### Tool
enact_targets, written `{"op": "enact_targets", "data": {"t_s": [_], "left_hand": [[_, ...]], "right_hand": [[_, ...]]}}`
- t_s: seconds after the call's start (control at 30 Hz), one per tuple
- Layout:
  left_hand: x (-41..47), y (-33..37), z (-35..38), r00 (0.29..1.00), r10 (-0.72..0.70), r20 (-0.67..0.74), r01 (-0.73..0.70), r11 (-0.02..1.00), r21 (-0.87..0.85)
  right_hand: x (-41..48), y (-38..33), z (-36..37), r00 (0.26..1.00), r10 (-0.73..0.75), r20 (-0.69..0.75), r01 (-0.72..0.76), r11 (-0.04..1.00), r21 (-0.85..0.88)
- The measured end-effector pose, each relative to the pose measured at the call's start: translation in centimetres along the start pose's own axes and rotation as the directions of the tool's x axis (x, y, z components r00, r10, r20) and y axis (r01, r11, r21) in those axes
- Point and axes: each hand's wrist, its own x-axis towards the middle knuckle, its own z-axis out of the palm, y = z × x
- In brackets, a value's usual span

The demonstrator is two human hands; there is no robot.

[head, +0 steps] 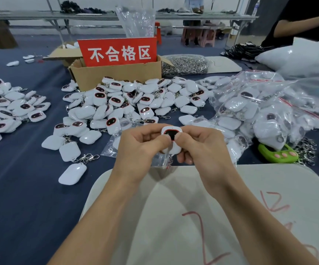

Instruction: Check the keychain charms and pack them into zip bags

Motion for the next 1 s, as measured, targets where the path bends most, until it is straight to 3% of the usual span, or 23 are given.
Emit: {"op": "enact_targets", "data": {"t_s": [0.47,0.7,0.83,1.0], "left_hand": [[0.25,-0.42,0.28,0.994,-0.028,-0.104,0.028,1.000,-0.002],[0.00,-0.32,0.36,0.997,0.008,-0.078,-0.006,1.000,0.021],[0.05,-0.52,0.45,0.997,0.038,-0.072,-0.033,0.997,0.071],[0.16,-0.61,0.45,0.973,0.149,-0.173,-0.115,0.974,0.193]], "right_hand": [[-0.05,0.37,0.37,0.998,-0.014,0.054,0.015,0.999,-0.029],[-0.02,0.32,0.14,0.998,-0.028,0.064,0.026,0.999,0.025],[-0.05,0.32,0.24,0.999,-0.013,0.034,0.011,0.997,0.077],[0.22,0.70,0.07,0.997,-0.037,-0.065,0.036,0.999,-0.013]]}}
